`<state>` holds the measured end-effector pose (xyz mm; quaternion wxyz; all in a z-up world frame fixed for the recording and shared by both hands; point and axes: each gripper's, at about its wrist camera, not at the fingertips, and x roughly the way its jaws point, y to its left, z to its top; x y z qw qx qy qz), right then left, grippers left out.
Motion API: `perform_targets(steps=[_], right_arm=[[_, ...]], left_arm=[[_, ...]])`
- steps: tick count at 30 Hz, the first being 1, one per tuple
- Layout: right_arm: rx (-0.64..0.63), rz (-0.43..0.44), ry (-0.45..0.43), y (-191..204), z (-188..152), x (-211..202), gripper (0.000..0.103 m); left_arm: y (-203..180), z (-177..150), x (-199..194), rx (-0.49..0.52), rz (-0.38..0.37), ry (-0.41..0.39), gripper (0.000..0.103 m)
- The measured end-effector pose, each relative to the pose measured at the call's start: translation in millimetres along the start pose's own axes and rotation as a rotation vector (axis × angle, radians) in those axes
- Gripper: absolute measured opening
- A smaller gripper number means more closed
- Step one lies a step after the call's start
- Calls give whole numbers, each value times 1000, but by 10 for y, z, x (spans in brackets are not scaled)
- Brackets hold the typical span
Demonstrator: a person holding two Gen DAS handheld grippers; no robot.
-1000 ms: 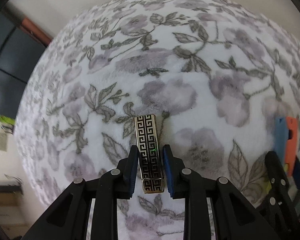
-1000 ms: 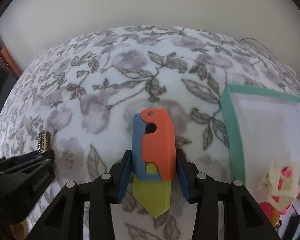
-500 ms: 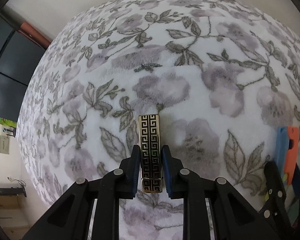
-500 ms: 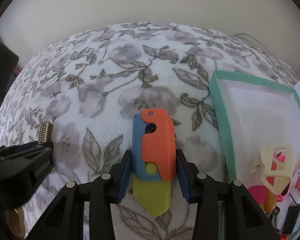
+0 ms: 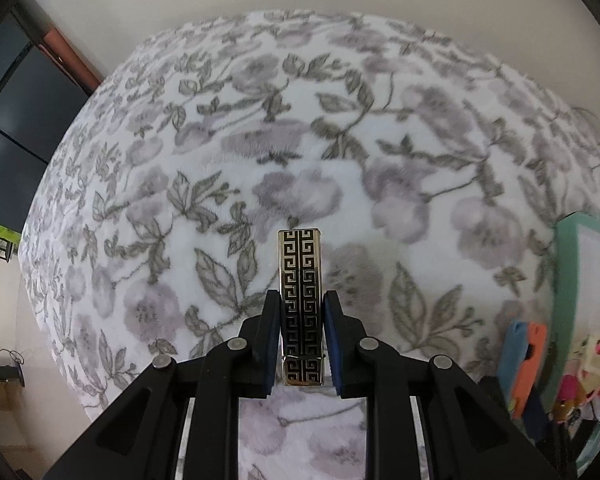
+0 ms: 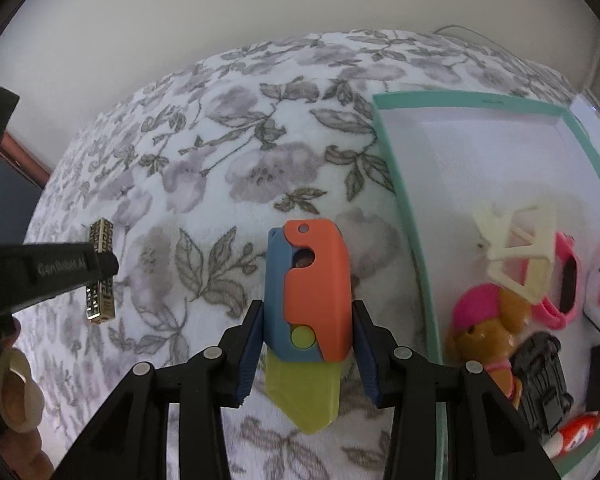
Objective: Organize rigid objects
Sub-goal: 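Carry the gold tag and toy knife into the white tray and open both grippers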
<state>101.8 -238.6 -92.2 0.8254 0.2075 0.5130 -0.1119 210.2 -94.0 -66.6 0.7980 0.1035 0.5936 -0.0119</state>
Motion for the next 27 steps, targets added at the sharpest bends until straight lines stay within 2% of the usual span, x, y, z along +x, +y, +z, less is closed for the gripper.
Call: perform_targets(steps=[8,15,22,27], right_arm=[[81,92,-34,-175,-73,-301,44],[109,136,-155,-240,-64,-800,44],[176,120,-290,-455,-45,-1287,44],[236,41,-369,-738,-60,-1597,44]], left_arm=[[-17,22,-351,-6,-48,-68,22],[23,57,-583,-49,-111,-111,22],[75,48,-915,-88,-150,-180,22],[71,26,-1130,-96,-211,-217,22]])
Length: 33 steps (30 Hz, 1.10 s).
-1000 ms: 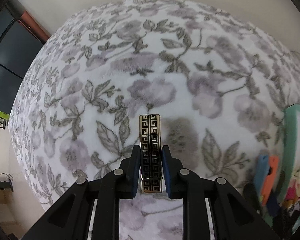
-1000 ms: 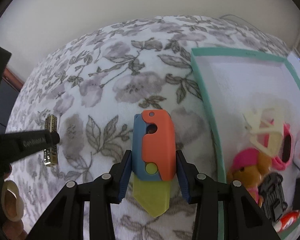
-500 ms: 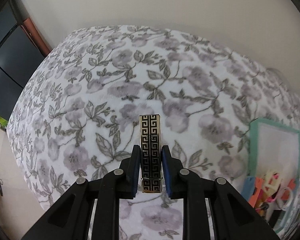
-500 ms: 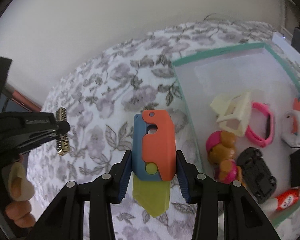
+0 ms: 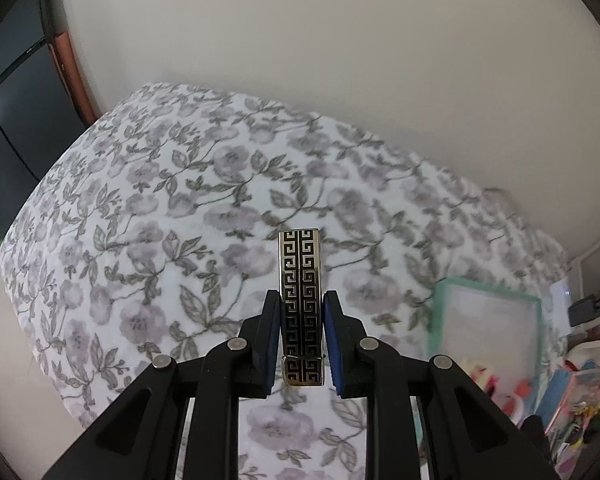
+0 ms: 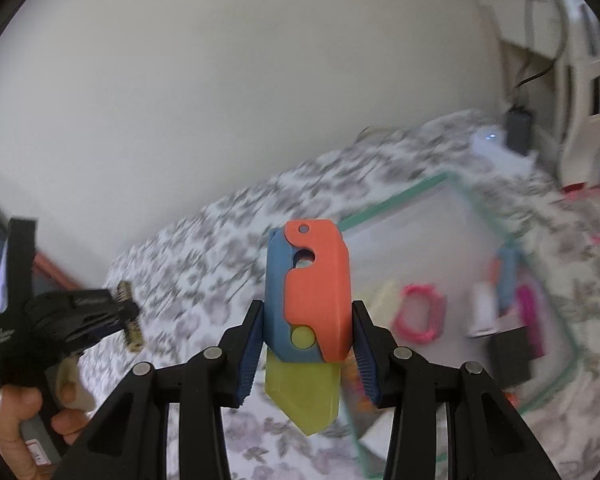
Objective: Organize rigid objects
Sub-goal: 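Carry the gold tag and toy knife into the white tray and open both grippers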
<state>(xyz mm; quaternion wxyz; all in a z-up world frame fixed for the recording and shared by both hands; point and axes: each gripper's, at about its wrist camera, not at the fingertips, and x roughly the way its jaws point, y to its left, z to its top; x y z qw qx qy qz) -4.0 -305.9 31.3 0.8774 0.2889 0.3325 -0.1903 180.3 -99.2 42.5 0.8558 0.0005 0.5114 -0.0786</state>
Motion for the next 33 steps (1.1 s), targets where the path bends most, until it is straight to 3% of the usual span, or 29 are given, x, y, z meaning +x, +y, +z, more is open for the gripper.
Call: perform_targets(steps=[6,15,22,33], right_arm=[[25,-113,-67,-347,140,-191,44],[114,-212,-109,-909,251,-368,44],[119,-227,-58,-1047,225,-239,44],[107,-230,47,-1113,90,44,45]], left_arm=[[-173,-29,-243,22,-53,-44,22],[-793,-279,-428,167,-164,-37,22],[-1365,-622,-348,324,-208,20,22],[-1761,-997,-53,434,-201,129,22]])
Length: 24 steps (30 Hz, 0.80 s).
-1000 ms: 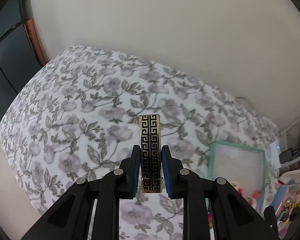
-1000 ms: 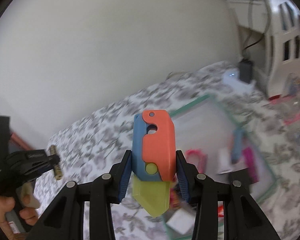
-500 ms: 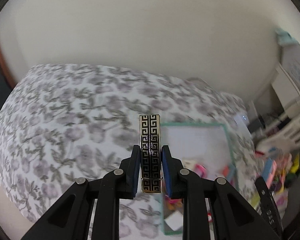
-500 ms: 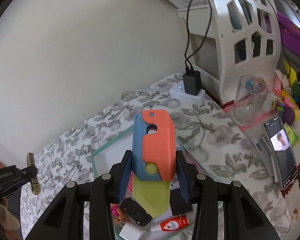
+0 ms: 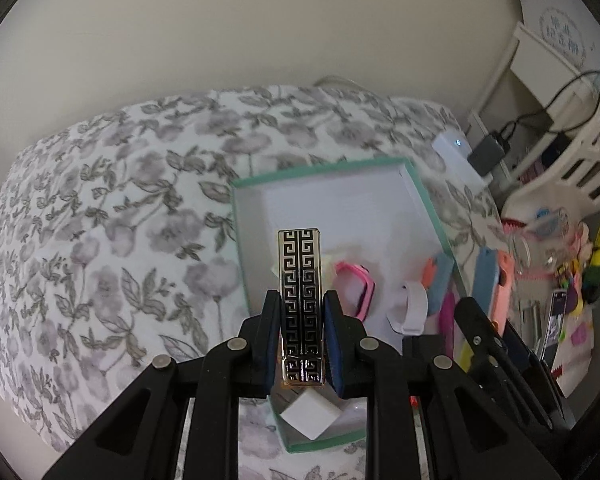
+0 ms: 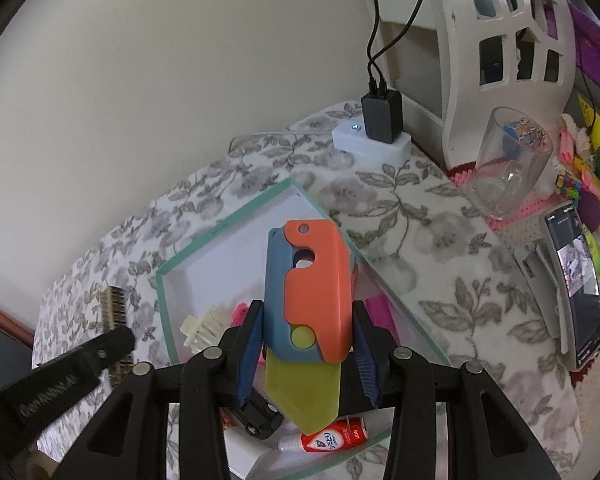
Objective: Organize rigid objects
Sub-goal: 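Carry the gold tag and toy knife into the white tray and open both grippers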
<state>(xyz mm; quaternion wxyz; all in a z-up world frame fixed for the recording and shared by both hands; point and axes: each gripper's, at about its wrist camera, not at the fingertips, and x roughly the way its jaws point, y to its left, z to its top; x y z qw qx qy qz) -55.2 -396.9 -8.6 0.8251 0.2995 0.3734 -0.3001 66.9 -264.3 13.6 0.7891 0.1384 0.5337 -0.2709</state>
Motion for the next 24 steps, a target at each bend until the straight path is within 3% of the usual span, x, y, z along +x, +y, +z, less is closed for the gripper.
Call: perform_targets(steps=[13,19,24], right_arm=[[-12,-28,93,-24,-102,234,45],[-22,-34,178,-30,-211,443,45],[-33,-46,191,-3,-252,463,46]], left_arm=[[-111,-116,356,22,18,86,22],[-83,-166,505,7,-16,136,23],[-57,-196,514,-9,-24,146,28]])
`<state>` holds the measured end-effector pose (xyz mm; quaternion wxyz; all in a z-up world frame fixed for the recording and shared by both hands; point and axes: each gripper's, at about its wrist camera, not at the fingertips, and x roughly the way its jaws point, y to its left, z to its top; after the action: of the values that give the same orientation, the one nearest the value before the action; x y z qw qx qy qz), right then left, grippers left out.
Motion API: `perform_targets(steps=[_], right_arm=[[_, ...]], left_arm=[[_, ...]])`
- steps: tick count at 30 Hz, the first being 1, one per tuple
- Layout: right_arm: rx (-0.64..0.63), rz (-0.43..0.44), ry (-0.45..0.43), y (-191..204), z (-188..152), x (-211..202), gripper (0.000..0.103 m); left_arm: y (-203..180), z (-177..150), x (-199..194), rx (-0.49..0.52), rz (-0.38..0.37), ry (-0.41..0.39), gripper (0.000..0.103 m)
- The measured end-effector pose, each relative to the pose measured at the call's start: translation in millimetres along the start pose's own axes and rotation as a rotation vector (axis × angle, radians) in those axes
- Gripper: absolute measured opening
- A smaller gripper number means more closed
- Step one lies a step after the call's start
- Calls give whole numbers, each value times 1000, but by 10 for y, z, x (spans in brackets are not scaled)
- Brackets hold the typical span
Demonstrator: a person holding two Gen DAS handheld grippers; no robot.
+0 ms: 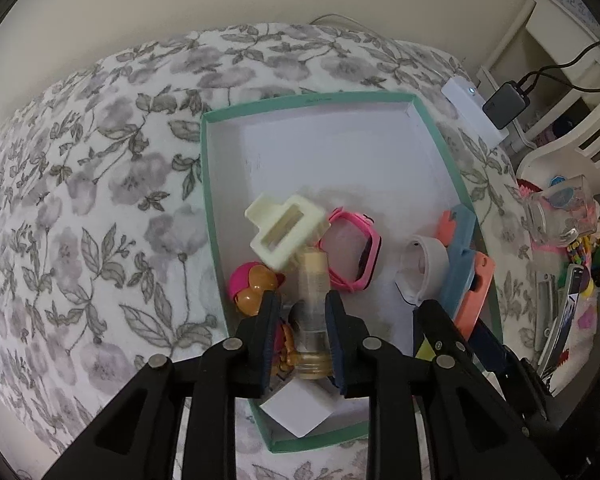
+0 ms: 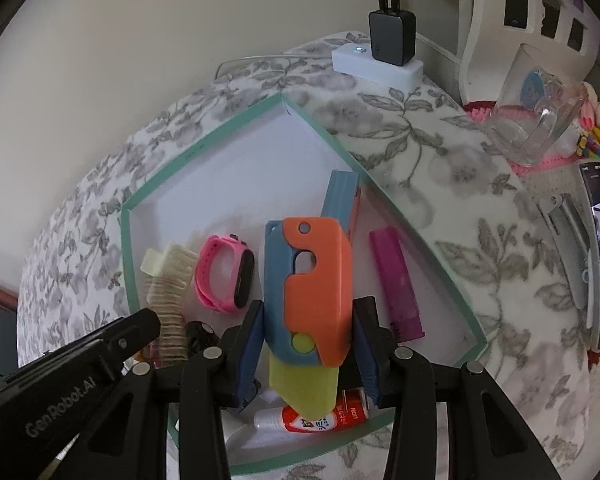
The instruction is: Organize rigid objects
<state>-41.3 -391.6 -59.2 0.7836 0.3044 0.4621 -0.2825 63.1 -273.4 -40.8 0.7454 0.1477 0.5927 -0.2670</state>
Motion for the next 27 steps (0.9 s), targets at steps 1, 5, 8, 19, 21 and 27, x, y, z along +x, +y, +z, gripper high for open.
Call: perform_targets(steps=[1,5,8,19,21,27], right_arm=[[-1,-1,-1,3,-4,-6,46],[-15,0,-4,16,-43,-35,46],[-24,4,-2,29,-85,-60,46],[-99,-4,-4,152,-330,-105,62],[-107,-10,-2,161,-375,-101,66],[-127,-12,-11,191,-466,-136,73]], left_arm=[[10,-7,-24,-1,1,-7,32],[65,-54,-104,0,2,-26,39],[149,-127,-165,-6,23,-46,44],[586,-478,-162,-49,152,-80,66],[644,-537,-136,-45,180,-78,70],[840,-707,-84,-51,253,-73,71]])
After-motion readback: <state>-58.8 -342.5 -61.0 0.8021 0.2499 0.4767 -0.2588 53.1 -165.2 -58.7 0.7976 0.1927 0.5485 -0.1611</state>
